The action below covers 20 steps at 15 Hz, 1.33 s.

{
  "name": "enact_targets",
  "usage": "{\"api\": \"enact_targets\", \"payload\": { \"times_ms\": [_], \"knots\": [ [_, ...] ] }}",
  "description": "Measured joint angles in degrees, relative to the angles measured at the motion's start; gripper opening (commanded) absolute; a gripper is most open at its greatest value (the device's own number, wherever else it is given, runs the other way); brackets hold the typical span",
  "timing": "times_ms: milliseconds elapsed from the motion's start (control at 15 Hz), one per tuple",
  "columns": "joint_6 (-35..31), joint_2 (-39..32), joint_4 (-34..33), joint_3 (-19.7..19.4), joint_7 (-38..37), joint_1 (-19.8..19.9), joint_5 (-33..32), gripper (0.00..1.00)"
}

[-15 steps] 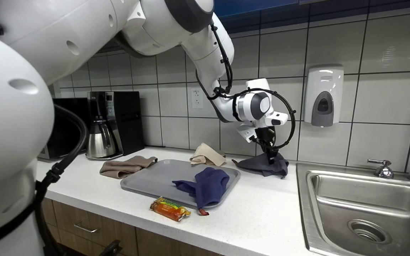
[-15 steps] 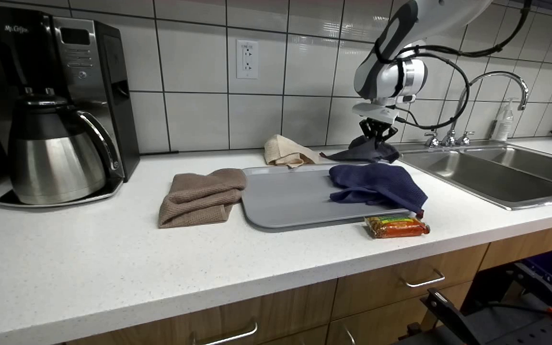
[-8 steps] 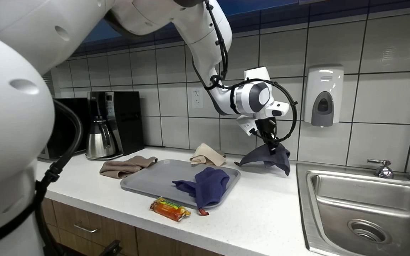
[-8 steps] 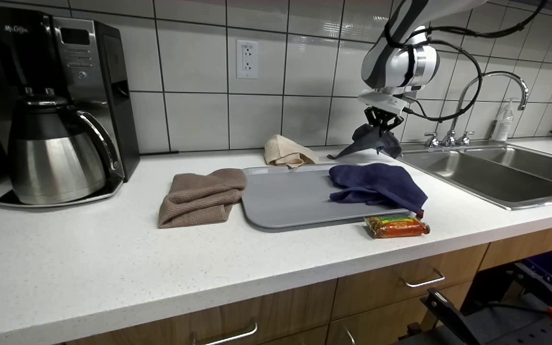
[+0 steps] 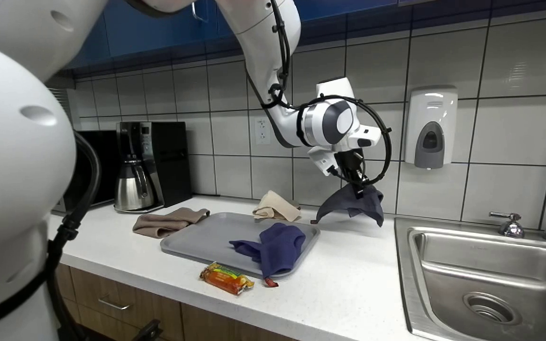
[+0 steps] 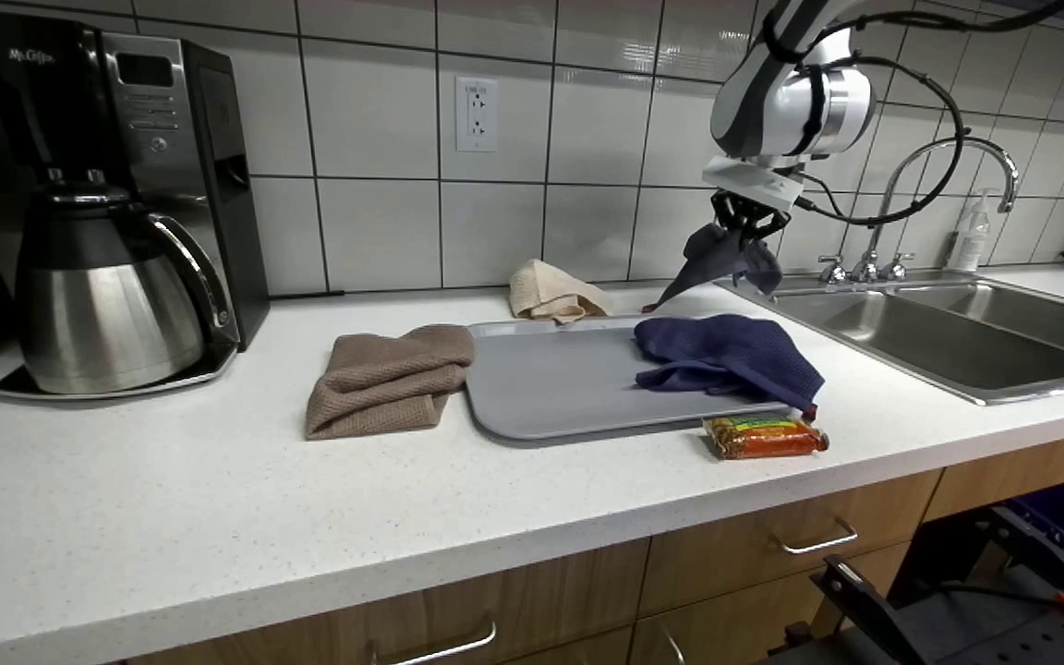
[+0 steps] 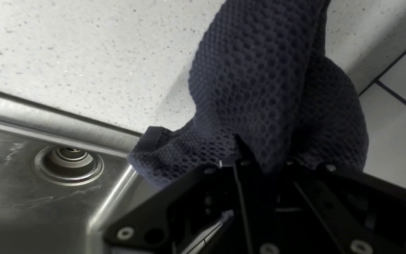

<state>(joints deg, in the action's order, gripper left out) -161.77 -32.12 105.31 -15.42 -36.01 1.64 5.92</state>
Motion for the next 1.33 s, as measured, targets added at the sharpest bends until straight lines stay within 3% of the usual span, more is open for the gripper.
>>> {"api": "enact_targets", "payload": {
  "times_ms": [867, 1333],
  "knots": [
    [-3.22, 14.5, 16.22, -0.07, 4.72, -3.32, -1.48, 0.02],
    [-2.95, 20.63, 23.05, 2.84, 9.4, -3.86, -1.72, 0.02]
  ]
}}
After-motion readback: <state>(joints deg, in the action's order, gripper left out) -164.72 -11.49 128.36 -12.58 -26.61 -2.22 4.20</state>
